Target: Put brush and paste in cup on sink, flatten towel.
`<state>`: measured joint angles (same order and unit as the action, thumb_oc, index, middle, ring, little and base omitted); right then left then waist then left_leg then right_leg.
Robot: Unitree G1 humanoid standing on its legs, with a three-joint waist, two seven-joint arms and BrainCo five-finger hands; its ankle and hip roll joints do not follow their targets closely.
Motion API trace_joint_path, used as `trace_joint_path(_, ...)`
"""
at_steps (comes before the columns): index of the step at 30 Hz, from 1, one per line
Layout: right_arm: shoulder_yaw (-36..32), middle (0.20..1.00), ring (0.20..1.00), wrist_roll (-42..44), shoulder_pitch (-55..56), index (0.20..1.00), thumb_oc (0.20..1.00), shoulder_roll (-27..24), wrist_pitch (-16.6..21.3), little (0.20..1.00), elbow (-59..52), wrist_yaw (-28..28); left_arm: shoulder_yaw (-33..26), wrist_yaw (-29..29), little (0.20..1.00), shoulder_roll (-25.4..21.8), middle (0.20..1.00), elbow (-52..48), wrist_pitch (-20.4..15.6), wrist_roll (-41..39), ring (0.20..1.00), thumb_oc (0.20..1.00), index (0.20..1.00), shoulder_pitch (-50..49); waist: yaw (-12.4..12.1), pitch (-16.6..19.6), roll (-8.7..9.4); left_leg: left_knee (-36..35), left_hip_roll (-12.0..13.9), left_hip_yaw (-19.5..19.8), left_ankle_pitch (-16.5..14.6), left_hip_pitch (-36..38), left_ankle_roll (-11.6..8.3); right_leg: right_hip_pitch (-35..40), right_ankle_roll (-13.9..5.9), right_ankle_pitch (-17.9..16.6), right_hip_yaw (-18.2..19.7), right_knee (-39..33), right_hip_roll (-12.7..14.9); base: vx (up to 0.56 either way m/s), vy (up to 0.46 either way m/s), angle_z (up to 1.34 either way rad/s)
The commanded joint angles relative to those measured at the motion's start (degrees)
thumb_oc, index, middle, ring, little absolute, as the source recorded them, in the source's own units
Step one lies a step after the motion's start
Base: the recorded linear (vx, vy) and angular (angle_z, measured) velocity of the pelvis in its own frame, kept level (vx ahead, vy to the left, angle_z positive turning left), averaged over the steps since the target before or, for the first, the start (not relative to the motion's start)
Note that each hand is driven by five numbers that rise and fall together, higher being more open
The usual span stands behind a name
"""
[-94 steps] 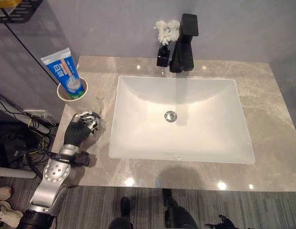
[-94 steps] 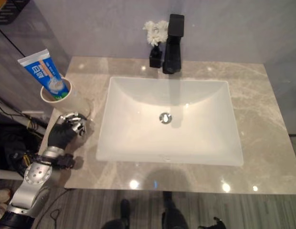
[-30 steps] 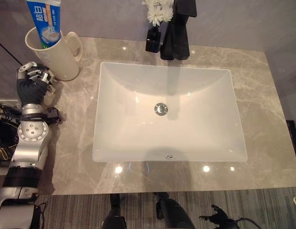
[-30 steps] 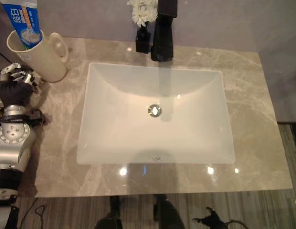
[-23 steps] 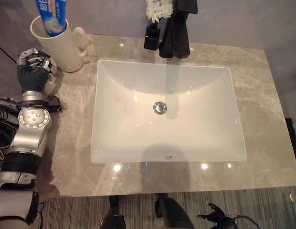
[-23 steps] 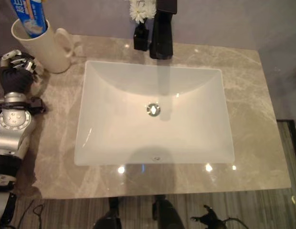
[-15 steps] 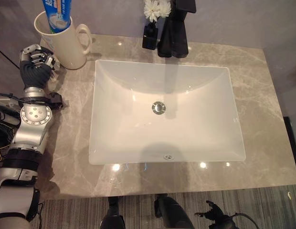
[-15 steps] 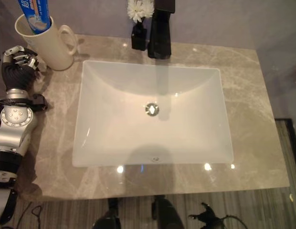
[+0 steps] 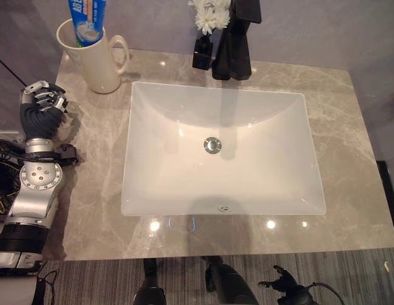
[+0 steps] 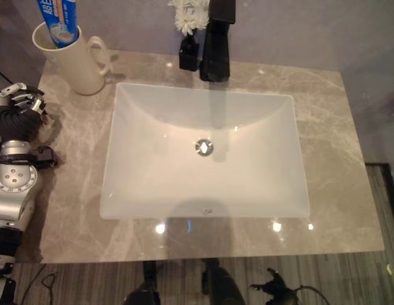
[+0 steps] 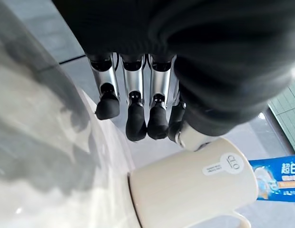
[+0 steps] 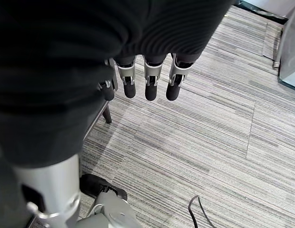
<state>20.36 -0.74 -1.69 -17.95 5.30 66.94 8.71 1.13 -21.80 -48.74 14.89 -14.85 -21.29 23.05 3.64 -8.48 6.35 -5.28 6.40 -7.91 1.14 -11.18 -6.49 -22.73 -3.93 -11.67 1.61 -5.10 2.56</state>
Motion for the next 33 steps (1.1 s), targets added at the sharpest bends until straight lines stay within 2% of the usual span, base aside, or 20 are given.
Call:
trace_joint_path(1, 0.41, 1.000, 1.000, 1.32, -0.34, 1.000, 1.000, -1.04, 0.15, 1.000, 0.10, 1.31, 1.70, 0.62, 0.200, -0.02, 0.200, 2.49, -2.61, 0.28, 0.200, 0.200, 0.200, 2.72, 0.46, 0.36, -0.07, 0.28, -0.02, 4.53, 0.98, -1.99, -0.02, 3.39, -5.77, 2.72, -0.96, 0.10, 4.90, -0.04, -0.003, 0.12)
trace_joint_path(10, 0.81, 1.000, 1.000, 1.26, -0.99, 1.000, 1.000, -1.33, -0.07, 1.000, -0.14, 1.18, 4.31, 1.51, 0.200, 0.00, 0.200, 2.75, -2.21, 0.32, 0.200, 0.200, 0.200, 5.35, 0.89, -0.08, -0.34, 0.28, -0.12, 3.69, 1.45, -3.44, -0.09, 1.17, -6.04, 1.64, 0.08, 0.10, 4.71, -0.01, 0.002, 0.02)
trace_joint_path(20, 1.84, 1.000, 1.000, 1.58, -2.00, 1.000, 1.000, -2.31, -0.36, 1.000, -0.05, 1.34, 11.21, 1.03, 0.200, -0.04, 0.200, 10.06, -2.02, -0.71, 0.200, 0.200, 0.200, 15.04, 2.34, 0.69, -1.21, 0.28, 0.14, 2.45, 2.58, -6.10, -0.39, -2.97, -6.35, 0.44, 2.32, 0.10, 4.32, 0.00, -0.009, -0.10)
trace_joint_path(33, 2.60, 1.000, 1.000, 2.91, -2.78, 1.000, 1.000, -2.52, 0.31, 1.000, -0.59, 1.75, 14.79, -1.31, 0.200, -1.04, 0.200, 18.22, -1.62, -0.35, 0.200, 0.200, 0.200, 22.72, 3.84, 0.81, -1.29, 0.28, 0.97, 0.51, 2.43, -5.87, -0.75, -4.35, -6.46, 0.02, 4.17, 0.10, 3.21, 0.02, -0.014, -0.09)
